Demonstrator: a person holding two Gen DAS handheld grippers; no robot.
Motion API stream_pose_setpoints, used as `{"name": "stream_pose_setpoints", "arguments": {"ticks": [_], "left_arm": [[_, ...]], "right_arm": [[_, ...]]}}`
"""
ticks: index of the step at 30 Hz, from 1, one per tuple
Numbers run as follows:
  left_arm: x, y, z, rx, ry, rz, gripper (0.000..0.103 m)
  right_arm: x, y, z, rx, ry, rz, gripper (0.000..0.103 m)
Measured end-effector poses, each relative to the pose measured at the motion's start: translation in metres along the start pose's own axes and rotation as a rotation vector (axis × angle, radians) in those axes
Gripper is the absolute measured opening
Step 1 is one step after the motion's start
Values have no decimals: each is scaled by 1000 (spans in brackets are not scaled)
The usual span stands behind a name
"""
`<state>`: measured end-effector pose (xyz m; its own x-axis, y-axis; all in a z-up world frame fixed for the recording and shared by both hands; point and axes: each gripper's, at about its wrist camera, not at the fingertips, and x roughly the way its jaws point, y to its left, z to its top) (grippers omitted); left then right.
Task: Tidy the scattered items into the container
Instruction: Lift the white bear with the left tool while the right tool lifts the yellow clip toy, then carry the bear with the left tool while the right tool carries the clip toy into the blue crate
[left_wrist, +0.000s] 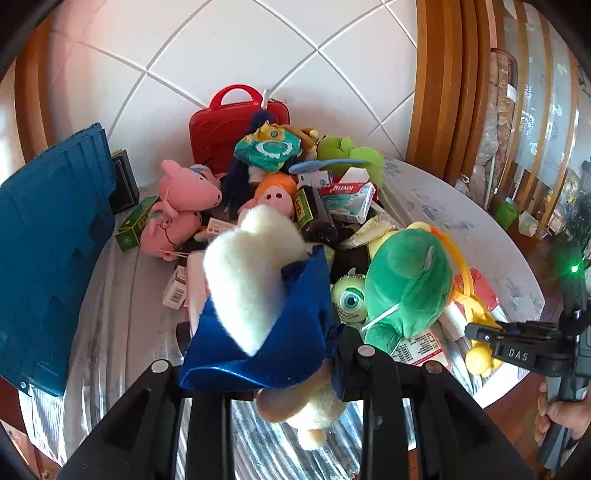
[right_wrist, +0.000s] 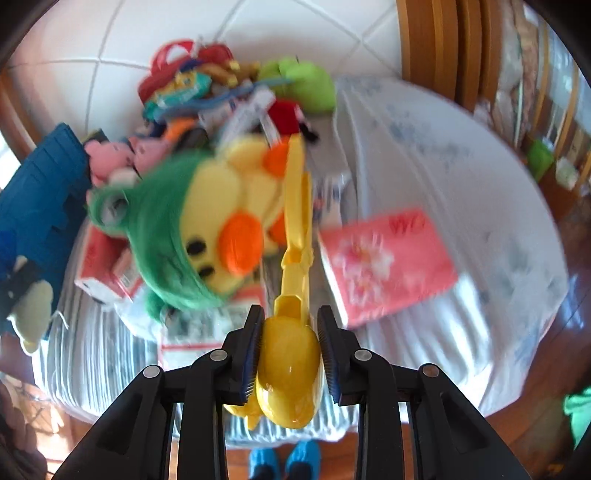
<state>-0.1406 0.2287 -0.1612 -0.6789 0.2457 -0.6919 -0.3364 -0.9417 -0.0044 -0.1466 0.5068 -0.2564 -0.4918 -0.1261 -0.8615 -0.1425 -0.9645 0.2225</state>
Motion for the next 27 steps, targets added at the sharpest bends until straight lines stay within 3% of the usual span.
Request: {"name": "stream_pose_setpoints", "arguments": {"ticks": [9, 13, 22, 27], "left_arm": [[61, -49, -30, 35, 126, -77, 27], [64, -59, -29, 52, 128, -67, 27], [9, -46, 18, 32, -21, -61, 27], [-32, -33, 46, 19, -130, -35, 27]], "right_arm": [[53, -7, -29, -34, 169, -77, 30], [60, -5, -33, -65, 142, -87, 29], [-26, 14, -4, -100, -146, -69, 29], [-71, 49, 26, -162, -275, -24, 30]]}}
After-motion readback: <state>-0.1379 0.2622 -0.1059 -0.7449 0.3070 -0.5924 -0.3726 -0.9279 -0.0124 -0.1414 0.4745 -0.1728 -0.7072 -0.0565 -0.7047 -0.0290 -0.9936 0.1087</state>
